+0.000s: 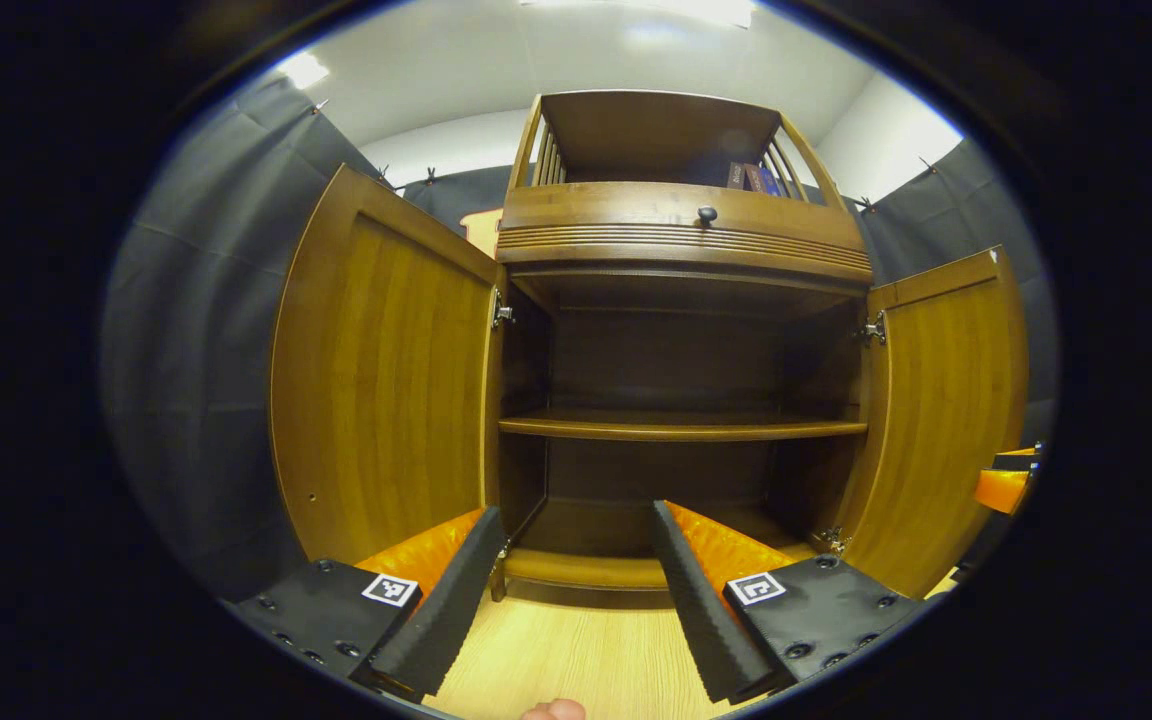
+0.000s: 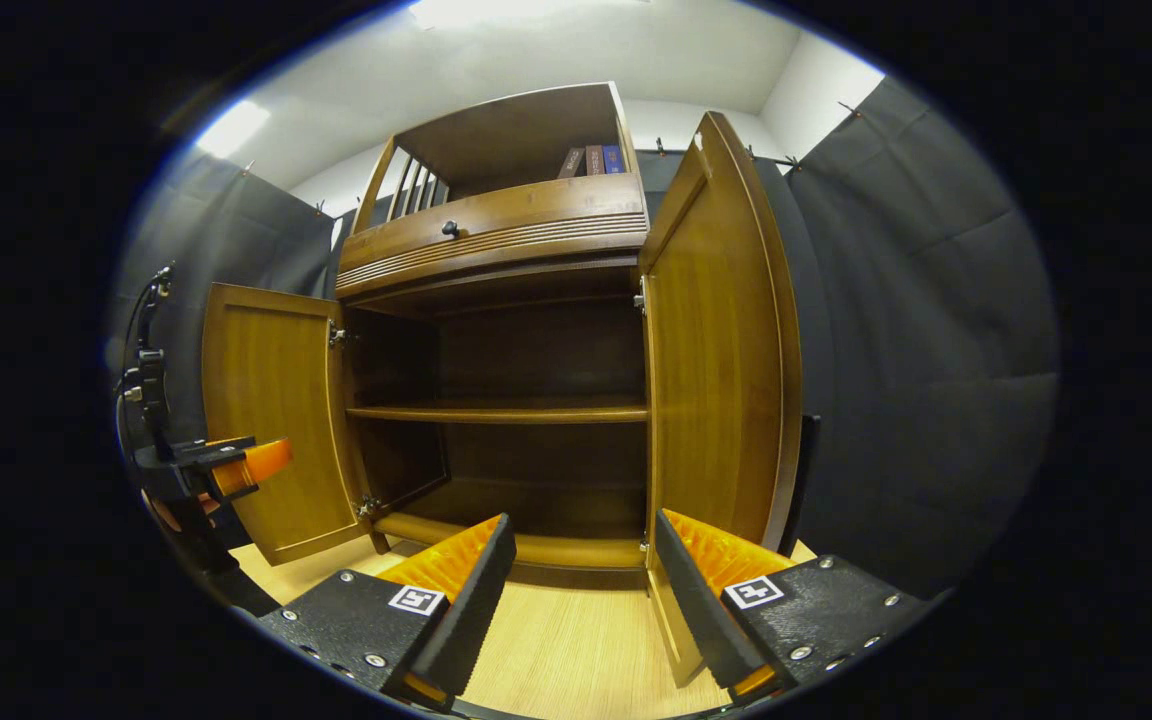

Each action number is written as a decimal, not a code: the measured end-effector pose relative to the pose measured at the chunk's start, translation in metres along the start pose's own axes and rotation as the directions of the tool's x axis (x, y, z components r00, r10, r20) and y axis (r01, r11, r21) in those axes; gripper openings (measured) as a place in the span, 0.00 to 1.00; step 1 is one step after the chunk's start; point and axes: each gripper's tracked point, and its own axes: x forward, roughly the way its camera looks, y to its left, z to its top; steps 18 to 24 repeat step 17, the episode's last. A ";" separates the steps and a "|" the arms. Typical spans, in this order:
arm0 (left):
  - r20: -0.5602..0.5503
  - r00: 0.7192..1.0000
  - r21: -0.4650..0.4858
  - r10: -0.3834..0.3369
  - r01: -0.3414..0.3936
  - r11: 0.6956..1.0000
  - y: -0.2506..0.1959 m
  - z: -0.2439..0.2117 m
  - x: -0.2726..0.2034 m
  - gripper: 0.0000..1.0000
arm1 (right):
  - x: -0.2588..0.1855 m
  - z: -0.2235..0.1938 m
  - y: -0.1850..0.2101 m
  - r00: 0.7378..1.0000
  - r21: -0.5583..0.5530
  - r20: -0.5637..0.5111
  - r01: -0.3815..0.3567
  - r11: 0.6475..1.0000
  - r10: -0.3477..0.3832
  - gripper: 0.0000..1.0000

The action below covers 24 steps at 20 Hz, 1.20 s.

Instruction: Open the right door of the double-door shoe cabinet with the right hand, and open the left door with the left hand.

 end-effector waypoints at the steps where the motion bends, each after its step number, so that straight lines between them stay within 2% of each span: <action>1: 0.003 1.000 0.006 -0.001 0.001 1.000 0.001 0.000 0.000 0.94 | 0.000 0.001 0.001 1.000 0.001 -0.002 -0.003 1.000 0.003 0.87; 11: 0.032 0.999 0.021 0.018 -0.018 1.000 -0.003 0.008 0.001 0.94 | 0.002 -0.007 0.013 1.000 0.015 -0.012 -0.014 1.000 0.014 0.87; 12: 0.029 1.000 0.015 0.012 -0.012 1.000 -0.006 0.008 0.001 0.94 | 0.002 -0.009 0.015 1.000 0.014 -0.017 -0.018 1.000 0.018 0.87; 13: 0.029 1.000 0.015 0.005 -0.005 1.000 -0.007 0.008 0.001 0.94 | 0.002 -0.011 0.015 1.000 0.012 -0.021 -0.019 1.000 0.019 0.93; 24: 0.030 0.999 0.027 -0.011 0.011 1.000 -0.008 0.008 0.001 0.94 | 0.004 -0.012 0.015 1.000 0.003 -0.021 -0.013 1.000 0.013 0.93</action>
